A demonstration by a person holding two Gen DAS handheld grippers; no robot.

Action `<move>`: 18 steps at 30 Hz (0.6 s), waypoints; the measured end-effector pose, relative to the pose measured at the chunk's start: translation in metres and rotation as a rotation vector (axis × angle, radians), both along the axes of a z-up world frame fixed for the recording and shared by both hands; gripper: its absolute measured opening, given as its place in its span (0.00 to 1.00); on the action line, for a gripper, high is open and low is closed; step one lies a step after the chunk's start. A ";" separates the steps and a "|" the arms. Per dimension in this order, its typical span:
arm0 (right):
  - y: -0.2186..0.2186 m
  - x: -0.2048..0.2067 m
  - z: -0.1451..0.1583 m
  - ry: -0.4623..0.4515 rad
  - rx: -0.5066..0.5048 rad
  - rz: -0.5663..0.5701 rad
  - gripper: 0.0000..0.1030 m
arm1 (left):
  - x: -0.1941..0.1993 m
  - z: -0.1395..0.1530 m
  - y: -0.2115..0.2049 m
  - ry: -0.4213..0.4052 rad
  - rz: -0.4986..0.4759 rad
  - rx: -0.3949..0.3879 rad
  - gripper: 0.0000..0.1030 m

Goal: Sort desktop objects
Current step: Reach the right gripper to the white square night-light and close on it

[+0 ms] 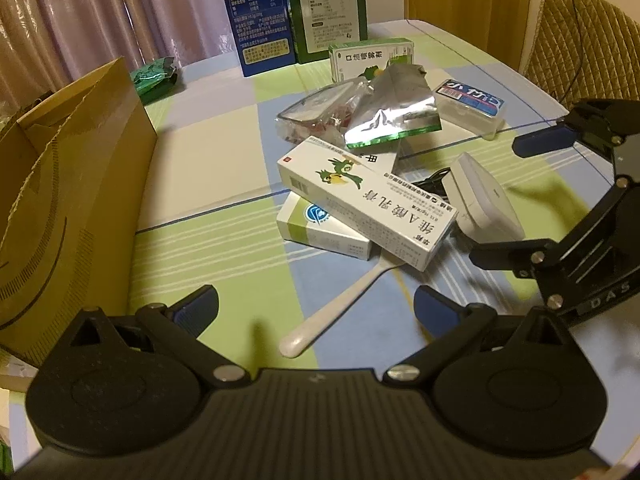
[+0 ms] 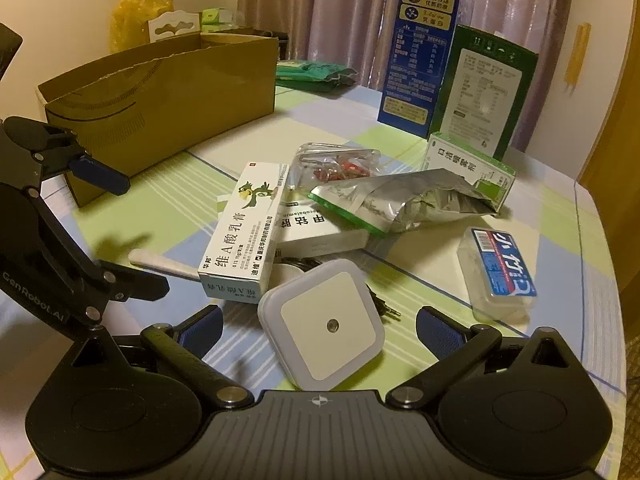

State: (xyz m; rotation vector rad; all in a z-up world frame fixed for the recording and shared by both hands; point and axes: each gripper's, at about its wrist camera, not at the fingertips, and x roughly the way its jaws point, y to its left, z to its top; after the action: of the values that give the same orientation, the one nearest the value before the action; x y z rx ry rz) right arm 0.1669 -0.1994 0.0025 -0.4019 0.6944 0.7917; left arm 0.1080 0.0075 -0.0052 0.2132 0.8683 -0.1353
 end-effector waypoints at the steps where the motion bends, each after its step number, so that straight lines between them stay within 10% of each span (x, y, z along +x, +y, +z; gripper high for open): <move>1: 0.000 0.001 -0.001 0.000 -0.002 0.004 0.98 | 0.000 0.000 0.000 0.000 -0.003 0.001 0.99; 7: 0.002 0.007 -0.004 0.007 0.000 0.017 0.97 | 0.000 -0.002 -0.003 0.004 -0.021 0.022 0.99; 10: 0.003 0.011 -0.007 0.032 -0.008 0.020 0.74 | 0.000 -0.002 -0.003 0.005 -0.029 0.022 0.99; 18: 0.006 0.014 -0.014 0.038 -0.036 0.038 0.72 | 0.000 -0.002 -0.004 0.006 -0.033 0.024 0.99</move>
State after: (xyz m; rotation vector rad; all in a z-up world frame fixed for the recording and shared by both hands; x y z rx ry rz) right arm 0.1813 -0.1934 -0.0114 -0.4348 0.7392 0.8251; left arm 0.1078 0.0038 -0.0072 0.2500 0.8728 -0.1560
